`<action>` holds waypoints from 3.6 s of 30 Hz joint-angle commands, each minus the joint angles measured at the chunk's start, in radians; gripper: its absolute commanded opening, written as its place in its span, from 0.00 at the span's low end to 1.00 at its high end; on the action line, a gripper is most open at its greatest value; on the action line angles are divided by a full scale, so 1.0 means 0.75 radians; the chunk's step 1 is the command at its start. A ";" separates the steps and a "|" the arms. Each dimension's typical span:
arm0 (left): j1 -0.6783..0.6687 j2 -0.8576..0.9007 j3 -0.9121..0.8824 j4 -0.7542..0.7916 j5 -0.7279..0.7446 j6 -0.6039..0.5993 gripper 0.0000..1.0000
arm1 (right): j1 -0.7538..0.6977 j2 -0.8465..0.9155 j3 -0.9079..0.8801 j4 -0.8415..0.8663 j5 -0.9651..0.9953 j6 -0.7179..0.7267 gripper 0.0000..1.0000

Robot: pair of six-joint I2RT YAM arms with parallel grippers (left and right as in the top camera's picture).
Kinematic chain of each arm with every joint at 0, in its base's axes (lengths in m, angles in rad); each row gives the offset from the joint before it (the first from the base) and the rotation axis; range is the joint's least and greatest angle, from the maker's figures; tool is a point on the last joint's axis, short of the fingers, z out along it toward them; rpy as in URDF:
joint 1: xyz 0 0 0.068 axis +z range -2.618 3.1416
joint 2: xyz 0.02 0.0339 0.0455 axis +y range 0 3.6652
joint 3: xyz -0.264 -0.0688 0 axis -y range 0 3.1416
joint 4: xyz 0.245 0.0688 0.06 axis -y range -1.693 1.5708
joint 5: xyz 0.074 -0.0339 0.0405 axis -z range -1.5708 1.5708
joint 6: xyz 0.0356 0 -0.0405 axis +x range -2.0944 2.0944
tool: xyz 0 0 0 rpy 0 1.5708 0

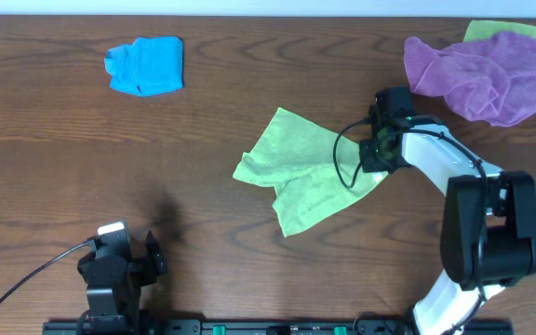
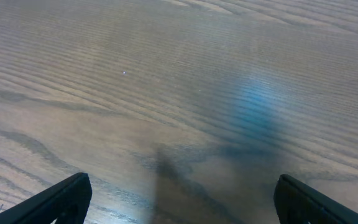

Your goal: Fold the cloth

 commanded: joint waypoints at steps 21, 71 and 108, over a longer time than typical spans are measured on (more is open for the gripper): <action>0.003 -0.008 -0.047 -0.052 0.005 0.010 0.95 | -0.052 0.533 0.601 -0.201 0.061 -0.048 0.01; 0.003 -0.008 -0.047 -0.052 0.005 0.010 0.95 | 0.153 0.530 1.433 -0.747 -0.305 -0.084 0.01; 0.003 -0.008 -0.047 -0.052 0.005 0.010 0.95 | 0.346 0.796 1.335 -0.593 -0.385 -0.113 0.01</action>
